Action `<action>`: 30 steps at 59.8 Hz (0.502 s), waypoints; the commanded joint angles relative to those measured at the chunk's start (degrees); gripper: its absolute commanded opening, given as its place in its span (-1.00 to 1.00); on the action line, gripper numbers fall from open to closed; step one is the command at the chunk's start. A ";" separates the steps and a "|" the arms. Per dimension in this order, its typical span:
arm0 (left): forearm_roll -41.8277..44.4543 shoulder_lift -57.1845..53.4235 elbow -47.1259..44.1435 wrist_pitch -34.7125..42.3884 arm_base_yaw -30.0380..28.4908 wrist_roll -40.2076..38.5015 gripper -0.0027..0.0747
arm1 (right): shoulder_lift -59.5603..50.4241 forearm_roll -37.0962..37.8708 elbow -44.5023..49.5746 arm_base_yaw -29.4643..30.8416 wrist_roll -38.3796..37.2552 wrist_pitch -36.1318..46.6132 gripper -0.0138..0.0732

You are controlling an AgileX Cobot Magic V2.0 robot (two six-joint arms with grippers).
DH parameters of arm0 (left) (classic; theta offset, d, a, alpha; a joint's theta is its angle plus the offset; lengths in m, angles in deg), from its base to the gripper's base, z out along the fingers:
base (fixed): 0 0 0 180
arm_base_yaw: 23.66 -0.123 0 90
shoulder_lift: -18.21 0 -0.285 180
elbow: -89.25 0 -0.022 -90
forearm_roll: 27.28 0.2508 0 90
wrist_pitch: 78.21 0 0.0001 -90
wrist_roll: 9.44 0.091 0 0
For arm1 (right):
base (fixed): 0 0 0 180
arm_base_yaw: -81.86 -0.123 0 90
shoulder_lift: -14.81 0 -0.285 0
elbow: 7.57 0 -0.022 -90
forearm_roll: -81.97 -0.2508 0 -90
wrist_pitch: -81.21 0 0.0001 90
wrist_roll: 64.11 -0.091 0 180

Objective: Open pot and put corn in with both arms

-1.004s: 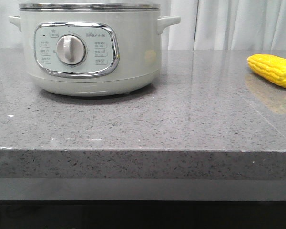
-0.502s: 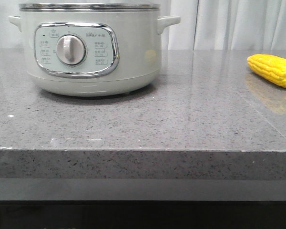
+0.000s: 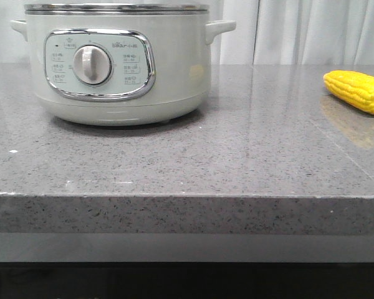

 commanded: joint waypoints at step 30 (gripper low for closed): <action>-2.03 17.45 38.14 -20.88 0.45 -0.30 -0.98 | 12.60 -0.35 -36.09 0.25 0.41 -12.91 -0.84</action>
